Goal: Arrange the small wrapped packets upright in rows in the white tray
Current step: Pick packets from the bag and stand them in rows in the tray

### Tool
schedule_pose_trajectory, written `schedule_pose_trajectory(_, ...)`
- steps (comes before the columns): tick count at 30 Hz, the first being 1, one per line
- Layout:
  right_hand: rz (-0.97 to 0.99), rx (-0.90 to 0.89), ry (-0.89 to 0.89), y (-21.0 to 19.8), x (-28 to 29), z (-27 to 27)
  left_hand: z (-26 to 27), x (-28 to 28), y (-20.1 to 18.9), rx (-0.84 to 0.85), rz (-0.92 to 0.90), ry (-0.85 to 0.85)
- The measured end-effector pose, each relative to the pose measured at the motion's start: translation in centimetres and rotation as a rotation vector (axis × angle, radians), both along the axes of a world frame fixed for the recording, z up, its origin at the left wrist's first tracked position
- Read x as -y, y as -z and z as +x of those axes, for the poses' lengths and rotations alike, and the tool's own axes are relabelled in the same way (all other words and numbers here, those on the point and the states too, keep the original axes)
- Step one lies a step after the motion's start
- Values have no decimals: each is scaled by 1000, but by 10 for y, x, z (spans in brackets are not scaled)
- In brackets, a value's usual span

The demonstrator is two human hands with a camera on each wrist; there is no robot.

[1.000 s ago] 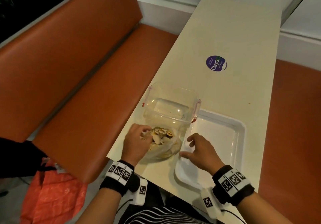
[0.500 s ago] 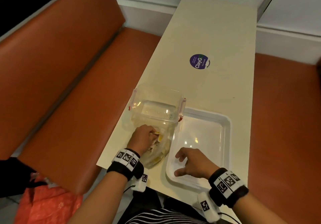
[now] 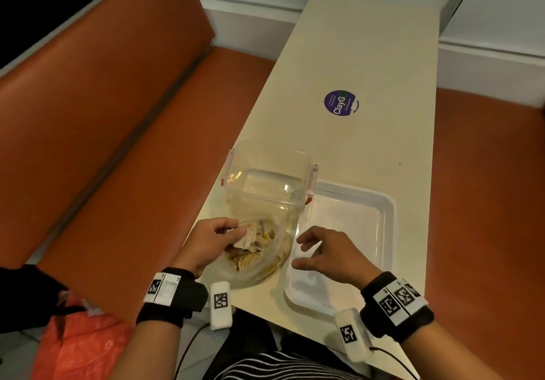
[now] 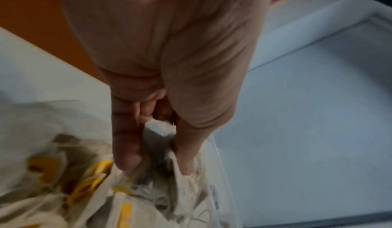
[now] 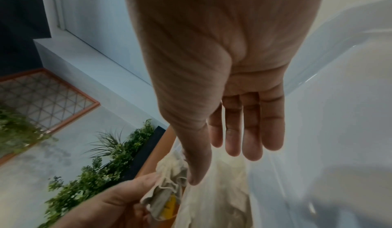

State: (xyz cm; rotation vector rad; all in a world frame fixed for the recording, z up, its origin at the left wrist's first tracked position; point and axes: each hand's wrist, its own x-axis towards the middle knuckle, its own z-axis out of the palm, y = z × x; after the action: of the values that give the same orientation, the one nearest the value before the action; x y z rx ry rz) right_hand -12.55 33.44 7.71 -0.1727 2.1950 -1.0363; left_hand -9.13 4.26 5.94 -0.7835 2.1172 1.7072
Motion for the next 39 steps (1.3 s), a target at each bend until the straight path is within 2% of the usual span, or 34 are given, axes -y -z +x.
schedule_pose_trajectory(4,-74,-34,-47,-11,23,1,15,0,1,40,264,-79)
schedule_pose_trajectory(7,-138,-25,-75,-17,42,1,23,2,-8,13,563,-184)
schedule_pose_trajectory(9,-229,63,-76,-22,56,3,29,1,-15,-18,753,-258)
schedule_pose_trajectory(11,-355,190,-62,-26,71,6,34,-1,-13,-38,860,-260)
schedule_pose_trajectory(13,-442,252,-38,-28,83,7,37,-7,-8,-40,893,-277)
schedule_pose_trajectory(15,-465,227,4,-30,88,7,37,-14,-7,-28,934,-338)
schedule_pose_trajectory(17,-439,170,56,-29,89,5,37,-19,-10,-5,931,-381)
schedule_pose_trajectory(20,-392,106,56,-26,86,3,34,-32,-22,11,980,-340)
schedule_pose_trajectory(24,-302,25,26,-23,85,5,35,-41,-16,18,1041,-393)
schedule_pose_trajectory(29,-212,-49,27,-24,81,10,40,-46,-13,25,1051,-360)
schedule_pose_trajectory(35,-236,-2,134,-24,78,14,33,-61,-18,62,1025,-338)
schedule_pose_trajectory(39,-281,45,212,-23,69,9,35,-61,2,63,973,-286)
